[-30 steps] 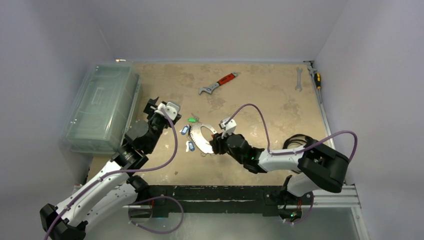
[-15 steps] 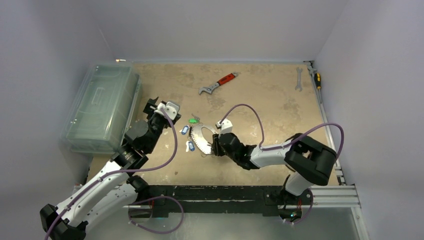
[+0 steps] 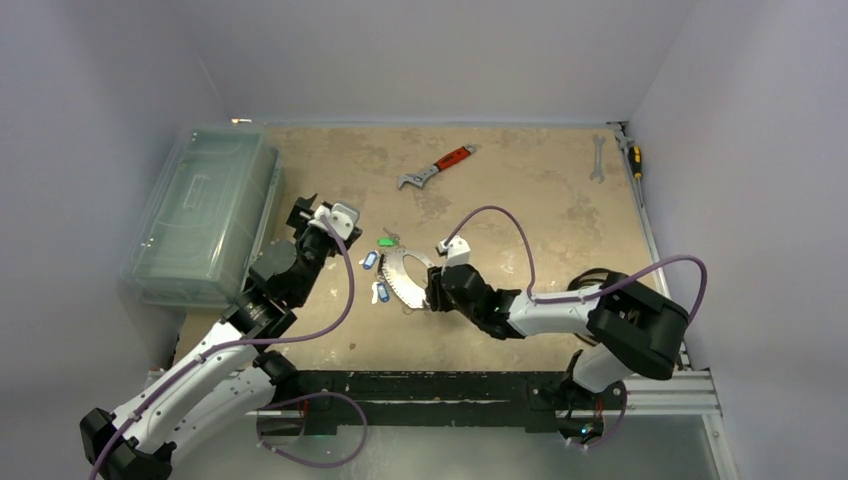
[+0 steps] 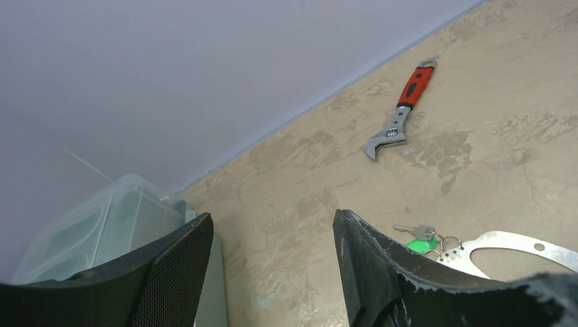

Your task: Put the keys on the keyring

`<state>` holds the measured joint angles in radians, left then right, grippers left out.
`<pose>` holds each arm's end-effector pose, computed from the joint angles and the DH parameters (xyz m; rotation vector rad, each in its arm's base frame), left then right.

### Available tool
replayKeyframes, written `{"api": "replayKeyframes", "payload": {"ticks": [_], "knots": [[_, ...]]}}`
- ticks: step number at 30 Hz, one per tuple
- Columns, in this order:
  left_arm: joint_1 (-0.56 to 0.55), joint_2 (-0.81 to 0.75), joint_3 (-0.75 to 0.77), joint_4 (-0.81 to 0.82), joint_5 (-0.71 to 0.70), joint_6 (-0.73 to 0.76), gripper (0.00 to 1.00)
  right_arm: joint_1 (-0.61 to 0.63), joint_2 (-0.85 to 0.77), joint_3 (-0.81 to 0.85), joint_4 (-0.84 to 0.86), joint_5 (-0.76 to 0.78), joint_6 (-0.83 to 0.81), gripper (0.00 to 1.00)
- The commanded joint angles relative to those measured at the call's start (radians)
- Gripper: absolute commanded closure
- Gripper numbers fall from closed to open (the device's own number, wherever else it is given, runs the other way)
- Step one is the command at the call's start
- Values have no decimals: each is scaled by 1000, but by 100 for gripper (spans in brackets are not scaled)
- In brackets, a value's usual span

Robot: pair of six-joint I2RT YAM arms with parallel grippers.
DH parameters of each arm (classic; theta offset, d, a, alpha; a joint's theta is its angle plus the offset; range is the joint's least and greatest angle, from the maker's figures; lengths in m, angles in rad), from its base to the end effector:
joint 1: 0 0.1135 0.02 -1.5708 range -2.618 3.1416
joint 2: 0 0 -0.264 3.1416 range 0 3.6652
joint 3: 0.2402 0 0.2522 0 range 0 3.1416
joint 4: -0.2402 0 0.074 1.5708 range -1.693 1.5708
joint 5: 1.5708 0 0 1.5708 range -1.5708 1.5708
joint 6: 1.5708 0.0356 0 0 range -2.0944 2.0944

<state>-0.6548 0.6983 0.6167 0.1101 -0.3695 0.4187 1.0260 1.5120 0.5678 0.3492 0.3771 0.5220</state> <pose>0.1458 -0.0958 0.3261 0.5251 1.4530 0.0977 0.1591 0.2373 0.1538 -0.3253 2.1365 0.5042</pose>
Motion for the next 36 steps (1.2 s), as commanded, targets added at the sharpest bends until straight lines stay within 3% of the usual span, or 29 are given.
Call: {"api": "replayKeyframes", "payload": {"ticks": [1, 6, 20, 27, 36], "knots": [[7, -2, 16, 18, 12, -23, 36, -4, -44, -26, -12, -14, 34, 58], [6, 4, 17, 18, 17, -23, 36, -4, -62, -63, -12, -32, 51, 59], [8, 9, 18, 13, 20, -25, 36, -26, -81, -71, 16, -31, 58, 42], [9, 9, 20, 14, 23, -26, 36, -38, -91, -93, 70, -64, 49, 48], [8, 8, 20, 13, 21, -24, 36, -72, -9, 7, 53, -97, -12, 46]]}}
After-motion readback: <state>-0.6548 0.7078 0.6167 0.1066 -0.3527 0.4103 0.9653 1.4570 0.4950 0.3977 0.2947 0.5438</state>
